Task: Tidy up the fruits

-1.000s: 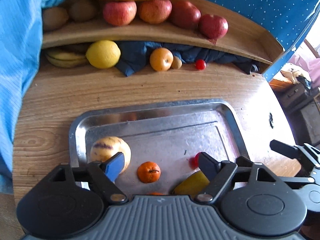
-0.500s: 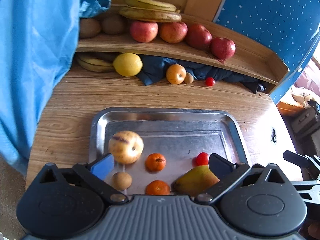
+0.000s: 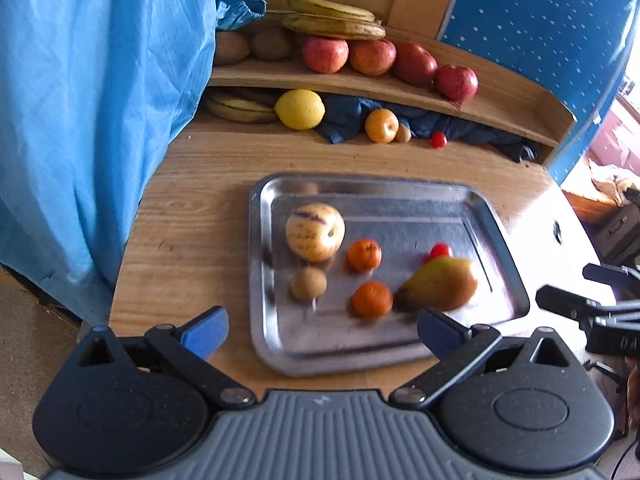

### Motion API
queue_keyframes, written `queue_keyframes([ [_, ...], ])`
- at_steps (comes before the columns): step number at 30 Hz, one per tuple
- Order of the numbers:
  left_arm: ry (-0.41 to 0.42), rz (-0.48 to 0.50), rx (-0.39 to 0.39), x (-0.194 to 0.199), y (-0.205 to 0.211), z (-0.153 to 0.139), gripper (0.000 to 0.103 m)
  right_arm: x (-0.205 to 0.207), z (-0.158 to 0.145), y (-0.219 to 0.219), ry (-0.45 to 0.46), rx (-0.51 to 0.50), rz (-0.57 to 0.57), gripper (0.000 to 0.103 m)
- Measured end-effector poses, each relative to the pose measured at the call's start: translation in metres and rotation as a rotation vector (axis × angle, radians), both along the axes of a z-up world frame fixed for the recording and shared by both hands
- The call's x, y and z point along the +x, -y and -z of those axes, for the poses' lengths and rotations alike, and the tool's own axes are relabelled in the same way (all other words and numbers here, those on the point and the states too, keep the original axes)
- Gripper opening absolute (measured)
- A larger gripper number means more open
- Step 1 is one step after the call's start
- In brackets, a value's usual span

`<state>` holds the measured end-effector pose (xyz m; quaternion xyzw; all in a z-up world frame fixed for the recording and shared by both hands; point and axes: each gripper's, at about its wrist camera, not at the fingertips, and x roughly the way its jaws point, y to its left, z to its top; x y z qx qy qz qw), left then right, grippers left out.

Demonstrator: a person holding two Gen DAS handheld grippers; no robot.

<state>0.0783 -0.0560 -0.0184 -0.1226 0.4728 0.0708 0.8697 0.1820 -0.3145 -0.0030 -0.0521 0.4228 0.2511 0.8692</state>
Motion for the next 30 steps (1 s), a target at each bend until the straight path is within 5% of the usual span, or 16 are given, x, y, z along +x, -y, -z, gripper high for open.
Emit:
queue_keyframes([
  [14, -0.109, 0.104, 0.047, -0.031, 0.015, 0.015, 0.102, -0.034, 0.015, -0.002, -0.115, -0.035, -0.042, 0.102],
  [30, -0.127, 0.142, 0.063, 0.003, 0.006, 0.019, 0.103, -0.008, 0.027, -0.016, -0.172, -0.107, -0.043, 0.102],
])
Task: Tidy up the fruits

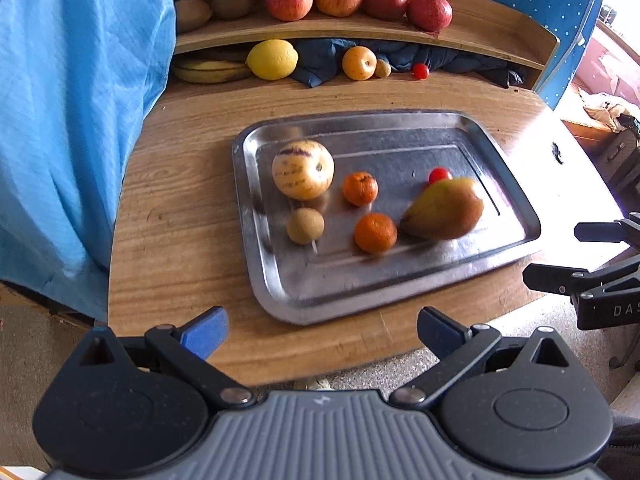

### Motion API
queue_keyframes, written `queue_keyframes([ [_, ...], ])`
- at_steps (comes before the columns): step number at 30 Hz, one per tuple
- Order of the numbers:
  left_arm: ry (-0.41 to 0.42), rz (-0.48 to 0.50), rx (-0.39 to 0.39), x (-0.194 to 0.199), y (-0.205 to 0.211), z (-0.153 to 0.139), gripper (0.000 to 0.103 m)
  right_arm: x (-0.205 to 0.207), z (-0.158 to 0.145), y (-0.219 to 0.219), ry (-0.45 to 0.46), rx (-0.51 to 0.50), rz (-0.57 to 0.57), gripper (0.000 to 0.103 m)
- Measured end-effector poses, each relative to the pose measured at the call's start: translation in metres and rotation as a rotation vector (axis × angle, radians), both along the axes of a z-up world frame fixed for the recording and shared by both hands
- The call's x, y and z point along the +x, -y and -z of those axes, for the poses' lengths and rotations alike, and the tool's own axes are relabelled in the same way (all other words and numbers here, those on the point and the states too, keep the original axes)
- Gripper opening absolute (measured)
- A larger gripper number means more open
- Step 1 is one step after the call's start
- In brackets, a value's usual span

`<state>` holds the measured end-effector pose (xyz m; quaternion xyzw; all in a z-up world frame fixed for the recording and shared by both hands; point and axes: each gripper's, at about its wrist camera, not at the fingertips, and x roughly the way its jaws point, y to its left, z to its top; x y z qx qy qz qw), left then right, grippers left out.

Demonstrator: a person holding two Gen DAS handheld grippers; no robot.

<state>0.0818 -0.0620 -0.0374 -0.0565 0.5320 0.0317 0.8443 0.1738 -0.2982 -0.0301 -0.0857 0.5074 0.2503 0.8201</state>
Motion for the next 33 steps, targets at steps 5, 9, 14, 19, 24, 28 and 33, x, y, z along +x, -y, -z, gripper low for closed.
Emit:
queue_keyframes([
  [5, 0.002, 0.017, 0.009, 0.019, -0.002, -0.001, 0.103, 0.015, 0.001, -0.004, -0.001, 0.002, 0.018, 0.102],
  [9, 0.019, 0.026, 0.002, 0.033, -0.007, -0.005, 0.102, 0.027, 0.001, -0.007, 0.007, 0.006, 0.034, 0.102],
  [14, 0.042, 0.019, -0.011, 0.051, -0.018, -0.009, 0.102, 0.042, 0.002, -0.011, 0.012, 0.008, 0.054, 0.102],
  [19, 0.053, 0.020, -0.019, 0.070, -0.027, -0.010, 0.102, 0.056, 0.001, -0.016, 0.021, 0.005, 0.070, 0.102],
  [24, 0.078, 0.036, -0.031, 0.084, -0.035, -0.012, 0.102, 0.068, 0.000, -0.023, 0.037, 0.002, 0.090, 0.102],
  [28, 0.088, 0.046, -0.034, 0.096, -0.042, -0.012, 0.103, 0.077, -0.002, -0.030, 0.054, 0.001, 0.111, 0.102],
  [33, 0.096, 0.061, -0.045, 0.112, -0.057, -0.010, 0.103, 0.085, -0.003, -0.041, 0.078, 0.001, 0.144, 0.102],
])
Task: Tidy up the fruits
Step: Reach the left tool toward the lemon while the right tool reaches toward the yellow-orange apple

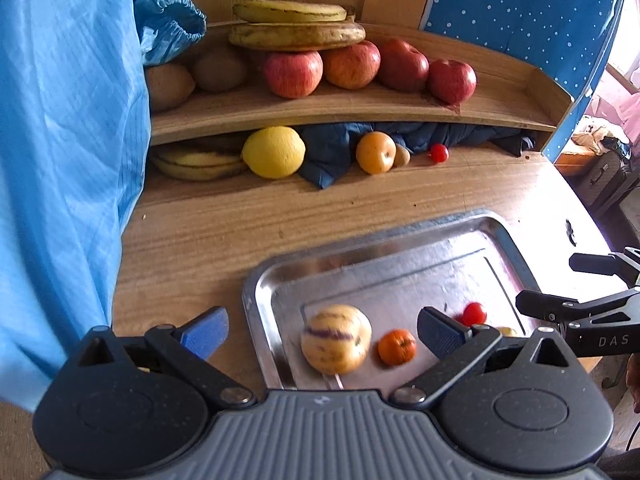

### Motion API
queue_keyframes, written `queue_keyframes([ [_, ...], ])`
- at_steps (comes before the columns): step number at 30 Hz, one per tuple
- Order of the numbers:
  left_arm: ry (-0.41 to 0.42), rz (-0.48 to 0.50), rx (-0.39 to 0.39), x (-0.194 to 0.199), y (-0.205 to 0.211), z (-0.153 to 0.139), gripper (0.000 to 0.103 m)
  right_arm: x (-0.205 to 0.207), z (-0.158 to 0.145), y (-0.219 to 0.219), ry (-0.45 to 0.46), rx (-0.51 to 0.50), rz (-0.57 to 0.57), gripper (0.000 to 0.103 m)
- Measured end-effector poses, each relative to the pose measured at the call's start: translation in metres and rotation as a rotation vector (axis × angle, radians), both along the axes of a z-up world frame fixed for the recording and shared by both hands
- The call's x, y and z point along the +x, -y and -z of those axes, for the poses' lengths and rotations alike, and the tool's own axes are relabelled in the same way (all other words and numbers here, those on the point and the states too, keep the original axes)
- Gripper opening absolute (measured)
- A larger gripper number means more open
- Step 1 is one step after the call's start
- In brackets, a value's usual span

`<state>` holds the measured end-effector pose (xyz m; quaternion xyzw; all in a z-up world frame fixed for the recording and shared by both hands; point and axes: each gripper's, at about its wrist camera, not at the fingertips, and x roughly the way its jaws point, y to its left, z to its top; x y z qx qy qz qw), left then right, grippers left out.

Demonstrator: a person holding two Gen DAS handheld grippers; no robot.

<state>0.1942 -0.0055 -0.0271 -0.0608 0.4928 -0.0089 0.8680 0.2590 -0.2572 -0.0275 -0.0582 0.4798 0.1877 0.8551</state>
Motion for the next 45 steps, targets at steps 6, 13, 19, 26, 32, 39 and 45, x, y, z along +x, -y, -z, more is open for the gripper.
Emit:
queue_keyframes([
  [6, 0.005, 0.009, -0.009, 0.022, -0.019, 0.005, 0.102, 0.003, 0.003, -0.015, 0.067, 0.023, 0.054, 0.102],
  [13, 0.000, -0.059, -0.033, 0.046, -0.028, 0.009, 0.102, 0.003, -0.004, -0.020, 0.102, 0.029, 0.079, 0.102],
  [19, -0.014, -0.105, -0.076, 0.060, -0.022, 0.017, 0.102, 0.005, 0.000, -0.022, 0.065, -0.025, 0.026, 0.102],
  [26, -0.031, -0.174, -0.081, 0.069, -0.018, 0.018, 0.102, 0.031, -0.001, -0.029, 0.069, -0.044, -0.082, 0.102],
  [32, -0.014, -0.235, -0.040, 0.080, -0.021, 0.015, 0.102, 0.061, 0.002, -0.048, 0.111, -0.050, -0.201, 0.102],
  [39, -0.027, -0.309, -0.032, 0.097, -0.029, 0.017, 0.102, 0.083, 0.013, -0.070, 0.110, -0.058, -0.304, 0.102],
  [45, -0.042, -0.324, -0.010, 0.114, -0.032, 0.021, 0.102, 0.105, 0.025, -0.078, 0.084, -0.055, -0.337, 0.102],
])
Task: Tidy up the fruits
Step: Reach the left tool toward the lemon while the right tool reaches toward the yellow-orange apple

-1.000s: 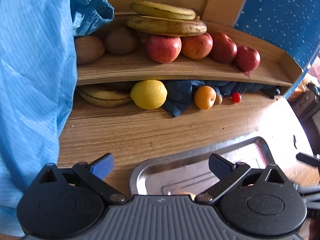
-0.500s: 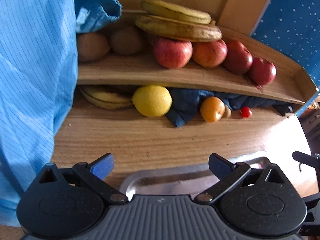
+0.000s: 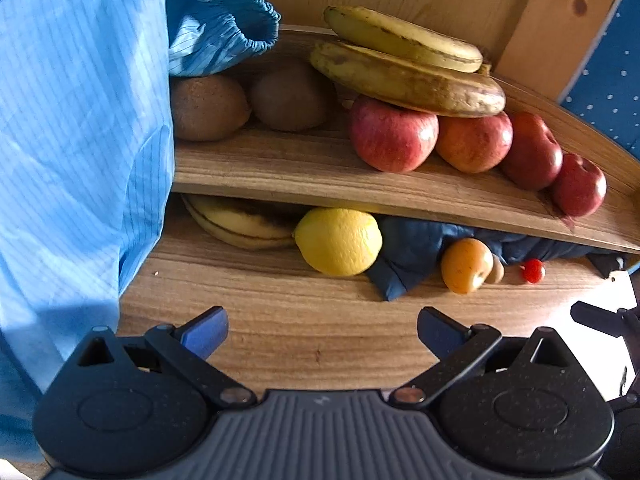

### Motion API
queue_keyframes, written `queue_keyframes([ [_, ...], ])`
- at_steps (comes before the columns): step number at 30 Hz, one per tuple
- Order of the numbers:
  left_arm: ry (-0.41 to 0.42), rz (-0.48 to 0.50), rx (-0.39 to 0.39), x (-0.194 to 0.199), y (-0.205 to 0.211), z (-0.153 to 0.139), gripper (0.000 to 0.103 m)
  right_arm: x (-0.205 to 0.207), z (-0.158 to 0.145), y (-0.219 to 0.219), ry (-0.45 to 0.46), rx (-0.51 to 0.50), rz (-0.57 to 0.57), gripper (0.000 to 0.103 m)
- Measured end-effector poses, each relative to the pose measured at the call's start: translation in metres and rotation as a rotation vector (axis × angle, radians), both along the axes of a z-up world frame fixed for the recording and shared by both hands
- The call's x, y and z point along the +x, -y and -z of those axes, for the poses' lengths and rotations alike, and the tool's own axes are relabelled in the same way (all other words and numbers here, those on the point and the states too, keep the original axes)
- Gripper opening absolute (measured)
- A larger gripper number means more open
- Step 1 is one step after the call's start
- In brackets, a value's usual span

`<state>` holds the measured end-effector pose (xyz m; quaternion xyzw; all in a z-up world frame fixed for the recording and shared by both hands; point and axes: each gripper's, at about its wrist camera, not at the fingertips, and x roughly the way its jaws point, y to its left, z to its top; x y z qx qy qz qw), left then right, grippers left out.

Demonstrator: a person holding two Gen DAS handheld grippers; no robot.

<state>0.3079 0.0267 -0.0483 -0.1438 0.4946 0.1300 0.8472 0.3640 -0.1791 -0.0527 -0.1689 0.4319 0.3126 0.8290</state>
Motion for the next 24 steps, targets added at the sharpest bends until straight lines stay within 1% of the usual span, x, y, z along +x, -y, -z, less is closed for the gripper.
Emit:
queue_keyframes([
  [2, -0.008, -0.007, 0.005, 0.006, -0.001, 0.003, 0.102, 0.005, 0.004, -0.002, 0.000, -0.004, -0.021, 0.102],
  [6, -0.018, -0.012, 0.012, 0.017, -0.003, 0.008, 0.102, 0.015, 0.008, -0.003, -0.029, 0.034, -0.059, 0.102],
  [11, -0.016, -0.020, 0.016, 0.028, -0.005, 0.012, 0.102, 0.020, 0.011, -0.009, 0.007, 0.031, -0.105, 0.102],
  [16, -0.003, -0.027, 0.016, 0.040, -0.006, 0.015, 0.102, 0.023, 0.016, -0.022, 0.071, -0.001, -0.179, 0.094],
  [21, 0.000, -0.024, 0.001, 0.049, -0.006, 0.019, 0.102, 0.031, 0.020, -0.033, 0.089, -0.011, -0.205, 0.087],
  [24, 0.001, -0.017, -0.004, 0.058, -0.004, 0.022, 0.102, 0.036, 0.022, -0.039, 0.105, -0.025, -0.210, 0.086],
])
